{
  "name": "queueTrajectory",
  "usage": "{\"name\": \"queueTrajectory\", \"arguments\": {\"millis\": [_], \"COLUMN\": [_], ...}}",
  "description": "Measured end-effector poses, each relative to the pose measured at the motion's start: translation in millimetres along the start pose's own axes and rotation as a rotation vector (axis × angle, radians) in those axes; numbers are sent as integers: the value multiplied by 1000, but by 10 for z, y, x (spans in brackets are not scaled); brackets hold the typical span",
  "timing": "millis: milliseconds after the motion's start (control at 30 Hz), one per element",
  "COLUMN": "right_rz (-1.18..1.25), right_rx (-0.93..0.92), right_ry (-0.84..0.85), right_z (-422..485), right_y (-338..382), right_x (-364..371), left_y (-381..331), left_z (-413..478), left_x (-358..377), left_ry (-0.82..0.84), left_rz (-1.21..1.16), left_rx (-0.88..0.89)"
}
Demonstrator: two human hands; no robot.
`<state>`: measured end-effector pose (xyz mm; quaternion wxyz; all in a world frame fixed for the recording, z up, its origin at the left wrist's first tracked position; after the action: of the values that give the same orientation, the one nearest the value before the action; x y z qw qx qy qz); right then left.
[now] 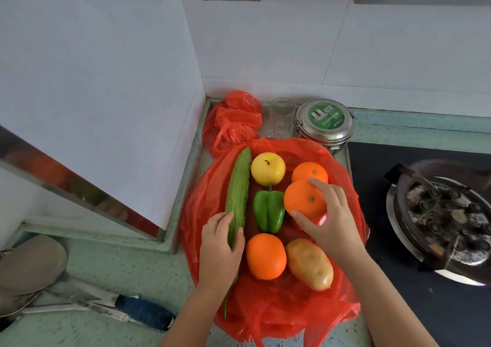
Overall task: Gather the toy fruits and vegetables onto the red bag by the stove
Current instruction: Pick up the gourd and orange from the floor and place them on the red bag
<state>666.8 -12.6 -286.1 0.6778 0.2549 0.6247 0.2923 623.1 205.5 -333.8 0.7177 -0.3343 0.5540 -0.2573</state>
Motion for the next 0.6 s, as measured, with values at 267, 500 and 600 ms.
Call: {"name": "queueTrajectory", "arguments": {"millis": [267,500,600], "right_rz": [-50,-207,-312], "right_rx": [-63,-41,-19], "right_ry": [8,20,32], "right_z": [324,447,446], "right_y": [97,81,43], "right_x": [182,217,158], "left_y": [-15,1,10], "left_z": [132,148,151], "left_x": [59,73,71], "left_ry": [1,-5,-3], "left_rz": [-12,-14,-22], "left_rx": [-5,-4,-2]}}
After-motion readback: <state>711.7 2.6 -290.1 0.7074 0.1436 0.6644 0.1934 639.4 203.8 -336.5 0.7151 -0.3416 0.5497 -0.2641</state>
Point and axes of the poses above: each hand's wrist, its own z-axis towards the middle knuckle, its own x-axis out of the palm, y = z × x, the point moved 8 cm from there along z, towards the middle knuckle, and after that the axes turned 8 degrees about -z, right-handed, at the moved point
